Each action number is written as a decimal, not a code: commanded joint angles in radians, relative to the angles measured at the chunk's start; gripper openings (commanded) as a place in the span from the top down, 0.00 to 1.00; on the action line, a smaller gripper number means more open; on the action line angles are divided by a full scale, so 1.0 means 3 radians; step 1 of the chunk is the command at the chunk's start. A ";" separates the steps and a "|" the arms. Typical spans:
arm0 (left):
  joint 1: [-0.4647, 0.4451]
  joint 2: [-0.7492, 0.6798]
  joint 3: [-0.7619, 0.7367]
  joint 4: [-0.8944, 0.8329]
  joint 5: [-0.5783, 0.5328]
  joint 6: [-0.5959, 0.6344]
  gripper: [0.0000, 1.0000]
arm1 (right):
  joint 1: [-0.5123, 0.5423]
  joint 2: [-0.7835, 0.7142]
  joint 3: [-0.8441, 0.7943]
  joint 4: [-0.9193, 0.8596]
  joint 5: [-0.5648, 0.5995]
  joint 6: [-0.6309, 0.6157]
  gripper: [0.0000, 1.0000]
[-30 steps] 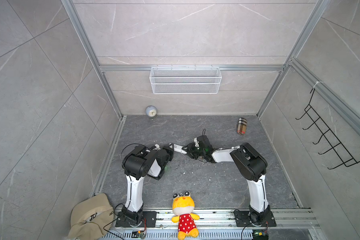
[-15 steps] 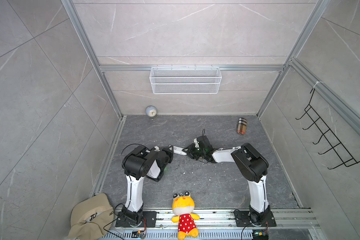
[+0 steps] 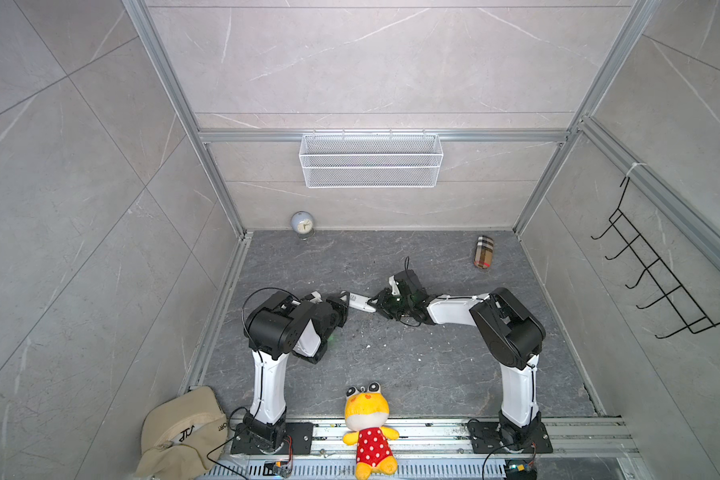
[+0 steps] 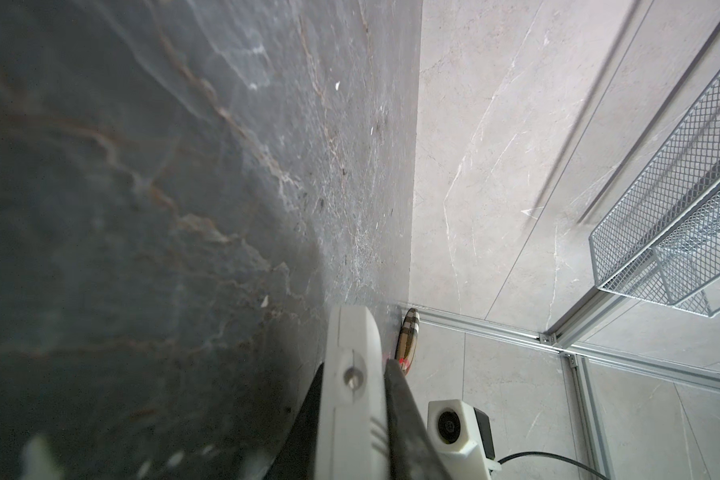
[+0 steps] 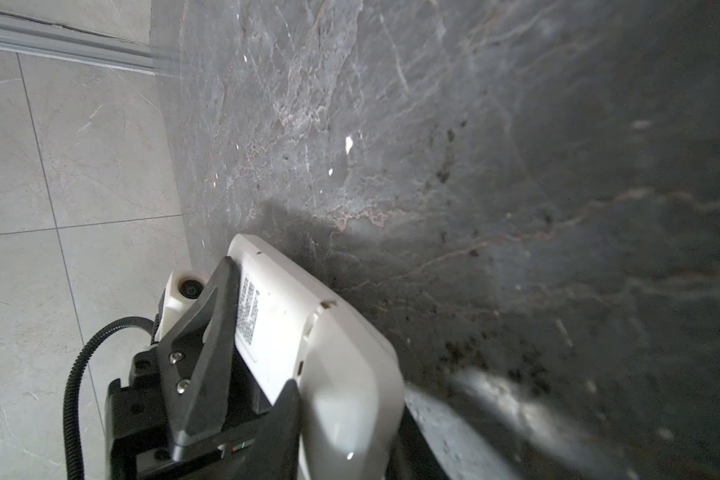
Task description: Load the batteries into the remote control
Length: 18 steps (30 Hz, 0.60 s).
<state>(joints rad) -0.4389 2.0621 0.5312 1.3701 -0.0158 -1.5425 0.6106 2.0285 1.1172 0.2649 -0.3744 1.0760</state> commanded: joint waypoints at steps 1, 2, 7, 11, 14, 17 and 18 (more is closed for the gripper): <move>0.0074 -0.0167 -0.0001 0.0147 -0.0068 0.0506 1.00 | -0.0010 0.0007 -0.0093 -0.0518 0.0351 -0.0421 0.70; 0.0075 -0.0178 -0.0001 0.0138 -0.0052 0.0550 1.00 | -0.0010 0.0004 -0.0101 -0.0524 0.0370 -0.0422 0.70; 0.0077 -0.0159 -0.0028 0.0123 0.0002 0.0590 1.00 | -0.0011 -0.0048 -0.0073 -0.0677 0.0442 -0.0524 0.72; 0.0078 -0.0155 -0.0041 0.0146 0.0017 0.0600 1.00 | -0.0012 -0.0114 -0.0020 -0.0869 0.0508 -0.0625 0.71; 0.0077 -0.0160 -0.0037 0.0145 0.0007 0.0579 1.00 | -0.0010 -0.0140 0.0012 -0.0959 0.0526 -0.0658 0.70; 0.0085 -0.0173 -0.0037 0.0144 -0.0003 0.0570 1.00 | -0.0009 -0.0135 0.0052 -0.1055 0.0563 -0.0691 0.70; 0.0085 -0.0171 -0.0030 0.0146 -0.0001 0.0568 1.00 | -0.0008 -0.0126 0.0062 -0.1079 0.0563 -0.0700 0.69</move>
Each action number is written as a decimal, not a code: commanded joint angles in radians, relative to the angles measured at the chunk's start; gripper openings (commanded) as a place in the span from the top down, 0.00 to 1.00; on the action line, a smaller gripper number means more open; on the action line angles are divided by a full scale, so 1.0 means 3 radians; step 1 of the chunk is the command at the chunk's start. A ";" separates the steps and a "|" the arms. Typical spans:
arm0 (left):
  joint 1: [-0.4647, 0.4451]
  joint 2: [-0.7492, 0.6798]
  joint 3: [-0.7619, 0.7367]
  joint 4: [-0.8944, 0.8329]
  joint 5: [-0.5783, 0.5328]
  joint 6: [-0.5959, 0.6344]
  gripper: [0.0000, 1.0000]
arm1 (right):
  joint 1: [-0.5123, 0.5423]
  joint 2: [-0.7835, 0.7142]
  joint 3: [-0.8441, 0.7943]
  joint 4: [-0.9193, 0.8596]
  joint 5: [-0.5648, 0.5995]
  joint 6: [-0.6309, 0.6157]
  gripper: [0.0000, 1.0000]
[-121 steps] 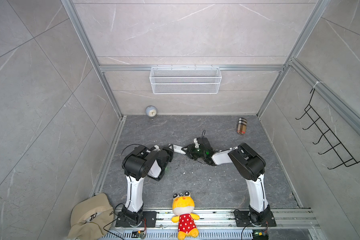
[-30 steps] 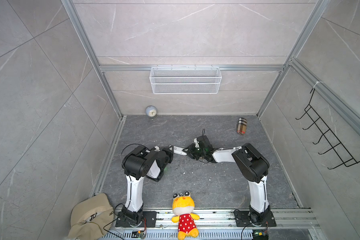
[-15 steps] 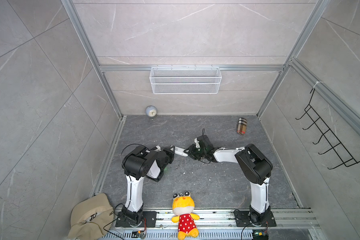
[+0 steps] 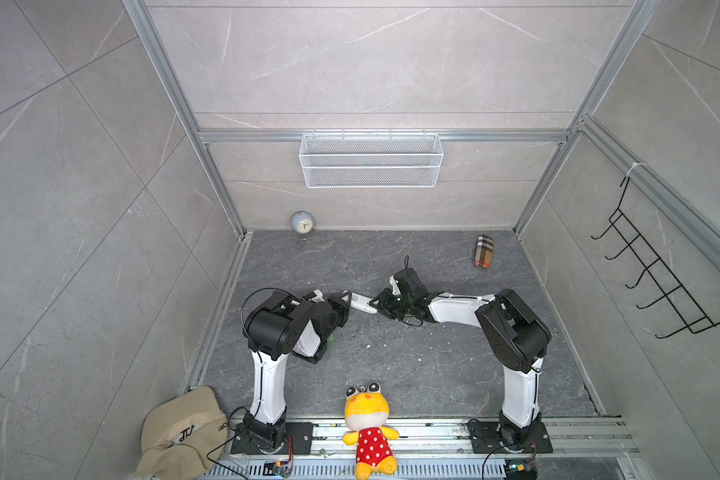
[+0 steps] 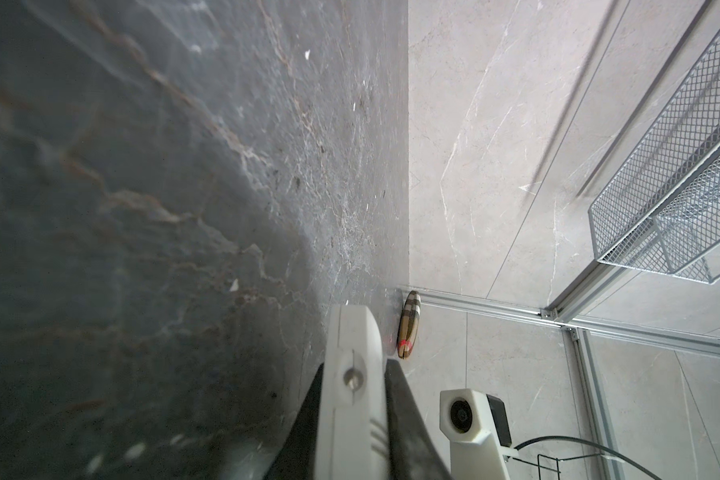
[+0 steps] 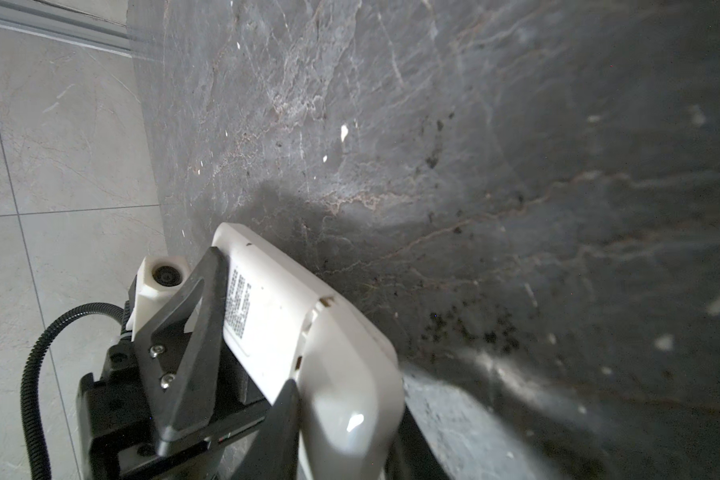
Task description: Load the batteries into the remote control
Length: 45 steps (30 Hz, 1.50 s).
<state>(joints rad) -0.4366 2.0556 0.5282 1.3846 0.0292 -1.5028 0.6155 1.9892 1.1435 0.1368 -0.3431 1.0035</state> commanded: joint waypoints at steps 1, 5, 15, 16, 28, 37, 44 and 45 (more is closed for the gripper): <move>0.0082 -0.0153 -0.0019 0.0096 -0.0144 0.0433 1.00 | -0.0023 0.0014 -0.0015 -0.0676 0.0468 -0.0473 0.69; 0.0113 -0.0154 -0.0033 0.0096 -0.0121 0.0434 1.00 | -0.0027 0.0029 -0.0007 -0.0715 0.0491 -0.0492 0.68; 0.0151 -0.0150 -0.0068 0.0095 -0.0031 0.0454 1.00 | -0.0022 -0.0003 0.0090 -0.0894 0.0551 -0.0721 0.64; 0.0154 -0.0140 -0.0064 0.0097 -0.0032 0.0440 1.00 | -0.0019 -0.0009 0.0090 -0.0834 0.0486 -0.0721 0.62; 0.0152 -0.0210 0.0048 0.0099 -0.0095 0.0167 1.00 | 0.0001 0.0064 0.0015 0.0189 -0.0251 0.0126 0.20; 0.0144 -0.0253 0.0060 0.0101 -0.0168 -0.0114 1.00 | 0.0038 0.0241 -0.0013 0.0656 -0.0343 0.0582 0.30; 0.0146 -0.0277 0.0060 0.0104 -0.0166 -0.0134 1.00 | 0.0074 0.0308 0.0085 0.0632 -0.0304 0.0591 0.38; 0.0146 -0.0276 0.0060 0.0101 -0.0164 -0.0135 1.00 | 0.0077 0.0313 0.0092 0.0628 -0.0303 0.0587 0.38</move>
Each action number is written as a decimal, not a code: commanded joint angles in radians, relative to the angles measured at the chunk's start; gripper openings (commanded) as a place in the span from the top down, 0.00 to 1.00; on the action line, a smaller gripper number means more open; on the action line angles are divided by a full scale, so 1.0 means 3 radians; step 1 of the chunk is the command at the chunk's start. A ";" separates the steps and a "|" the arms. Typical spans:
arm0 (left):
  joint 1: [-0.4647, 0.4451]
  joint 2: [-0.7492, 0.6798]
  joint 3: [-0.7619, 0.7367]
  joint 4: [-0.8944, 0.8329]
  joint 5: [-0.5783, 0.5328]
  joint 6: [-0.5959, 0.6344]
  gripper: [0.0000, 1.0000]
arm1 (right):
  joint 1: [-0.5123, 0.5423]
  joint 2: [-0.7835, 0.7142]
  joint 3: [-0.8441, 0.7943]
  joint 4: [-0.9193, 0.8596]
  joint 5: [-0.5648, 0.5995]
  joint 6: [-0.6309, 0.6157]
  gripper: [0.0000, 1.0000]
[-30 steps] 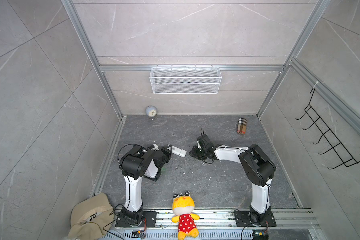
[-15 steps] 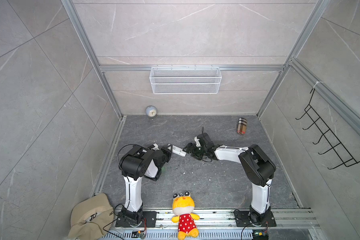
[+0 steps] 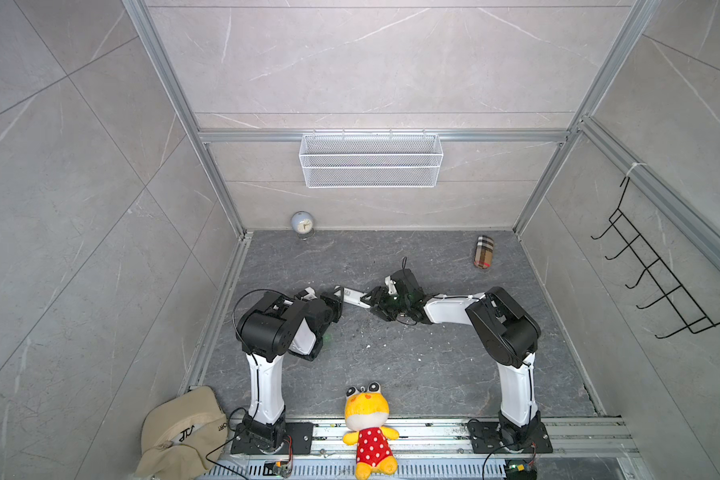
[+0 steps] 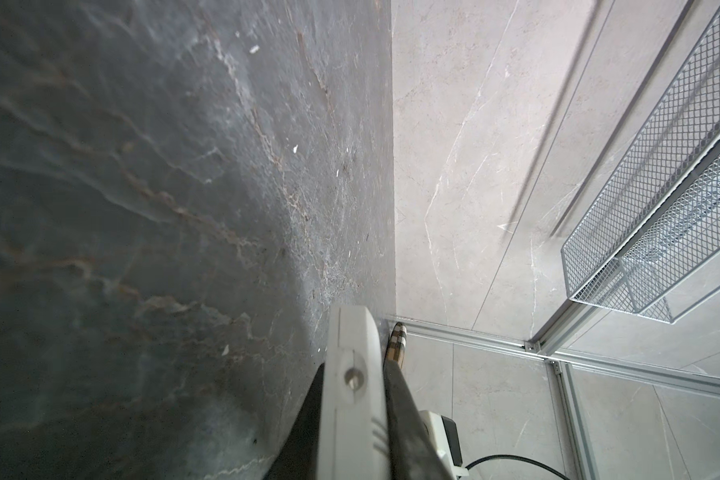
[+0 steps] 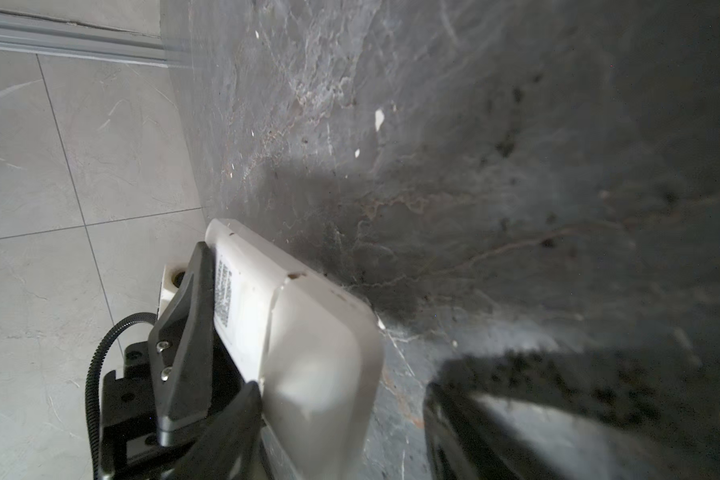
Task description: Load the batteries into the remote control
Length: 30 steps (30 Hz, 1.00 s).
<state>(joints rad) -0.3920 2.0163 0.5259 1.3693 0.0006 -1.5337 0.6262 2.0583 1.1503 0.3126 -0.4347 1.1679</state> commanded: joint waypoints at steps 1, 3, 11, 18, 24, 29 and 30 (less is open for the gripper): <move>-0.0002 -0.0140 0.0067 0.0155 -0.0063 -0.0032 1.00 | 0.0043 0.0087 0.0077 0.0045 0.0007 0.0039 0.39; -0.0002 -0.0135 0.0070 0.0155 -0.0053 -0.0035 1.00 | 0.0045 0.0097 0.0094 0.0038 0.0007 0.0029 0.38; -0.0008 -0.0135 0.0078 0.0153 -0.0022 -0.0021 1.00 | 0.0046 0.0174 0.0193 -0.0018 0.0007 0.0003 0.39; -0.0008 -0.0131 0.0076 0.0152 -0.0037 -0.0034 1.00 | 0.0046 0.0196 0.0164 -0.0029 0.0016 -0.0015 0.55; -0.0008 -0.0135 0.0064 0.0150 -0.0045 0.0031 1.00 | 0.0046 0.0155 0.0060 -0.0179 0.0068 -0.0163 0.64; -0.0002 -0.0135 0.0042 0.0155 -0.0053 0.0106 1.00 | 0.0039 0.0124 0.0040 -0.0398 0.0117 -0.0309 0.74; 0.0005 -0.0135 0.0030 0.0152 -0.0052 0.0114 1.00 | 0.0032 0.0121 0.0044 -0.0459 0.0124 -0.0341 0.74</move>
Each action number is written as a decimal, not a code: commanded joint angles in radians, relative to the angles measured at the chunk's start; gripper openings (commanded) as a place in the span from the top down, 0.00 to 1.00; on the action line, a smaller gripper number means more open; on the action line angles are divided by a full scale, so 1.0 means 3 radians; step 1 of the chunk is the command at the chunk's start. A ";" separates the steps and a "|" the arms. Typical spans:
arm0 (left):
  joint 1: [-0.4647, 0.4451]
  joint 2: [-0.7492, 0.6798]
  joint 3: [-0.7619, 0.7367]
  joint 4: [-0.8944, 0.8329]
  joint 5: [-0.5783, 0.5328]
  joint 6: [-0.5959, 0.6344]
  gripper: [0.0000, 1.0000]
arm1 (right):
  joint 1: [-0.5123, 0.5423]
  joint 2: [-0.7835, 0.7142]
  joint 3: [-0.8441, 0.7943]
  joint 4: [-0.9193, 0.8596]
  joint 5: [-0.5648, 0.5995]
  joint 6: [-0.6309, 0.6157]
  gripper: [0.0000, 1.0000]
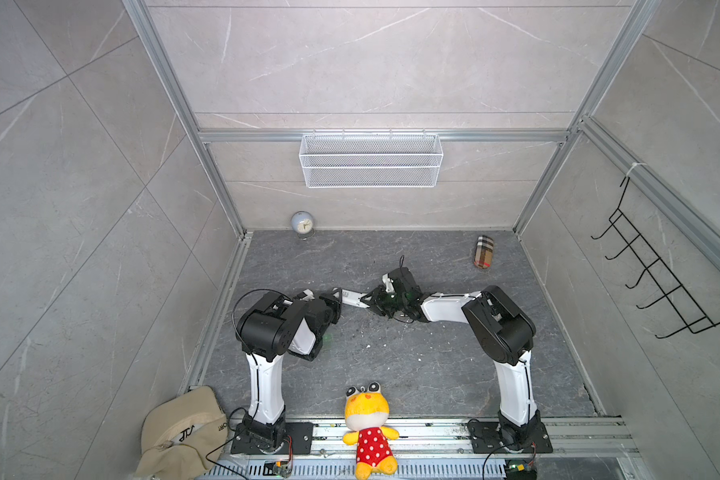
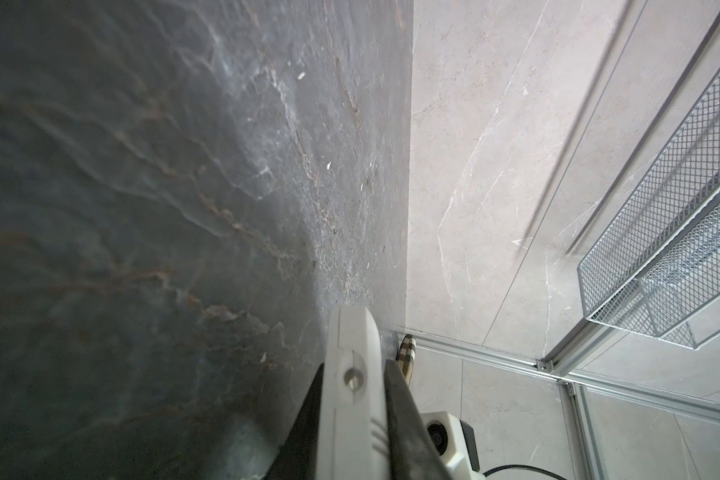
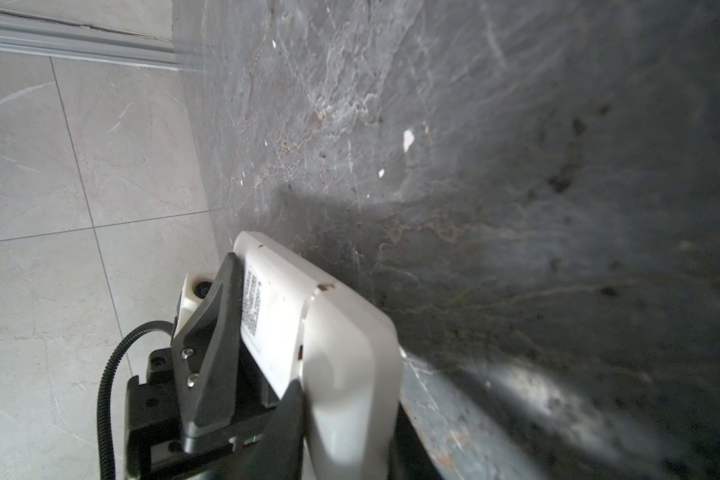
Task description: Load the batteries into the remote control
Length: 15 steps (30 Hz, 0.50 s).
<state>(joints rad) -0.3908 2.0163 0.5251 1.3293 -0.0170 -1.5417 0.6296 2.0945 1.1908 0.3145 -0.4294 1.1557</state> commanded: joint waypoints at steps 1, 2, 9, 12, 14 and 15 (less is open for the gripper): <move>0.0004 -0.0133 0.0029 0.0289 -0.0004 0.0144 1.00 | 0.0018 -0.0002 -0.0097 -0.0493 0.0116 -0.0321 0.73; 0.0009 -0.0127 0.0015 0.0286 -0.0010 0.0153 1.00 | 0.0018 -0.0008 -0.0103 -0.0517 0.0129 -0.0339 0.72; 0.0024 -0.0085 0.0016 0.0283 0.0054 0.0327 1.00 | -0.0010 -0.0063 -0.0129 -0.0793 0.0254 -0.0563 0.71; 0.0022 -0.0041 0.0068 0.0281 0.0159 0.0402 0.99 | -0.0013 -0.0108 -0.0100 -0.1020 0.0397 -0.0728 0.70; 0.0014 -0.0028 0.0109 0.0278 0.0222 0.0467 0.99 | -0.0012 -0.0143 -0.0081 -0.1137 0.0481 -0.0823 0.70; 0.0014 -0.0026 0.0121 0.0270 0.0244 0.0492 0.99 | -0.0013 -0.0159 -0.0071 -0.1196 0.0521 -0.0870 0.70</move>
<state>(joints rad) -0.3935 2.0174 0.5255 1.3113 0.0334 -1.4933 0.6300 2.0541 1.1889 0.1730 -0.3954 1.0405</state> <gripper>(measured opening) 0.176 0.305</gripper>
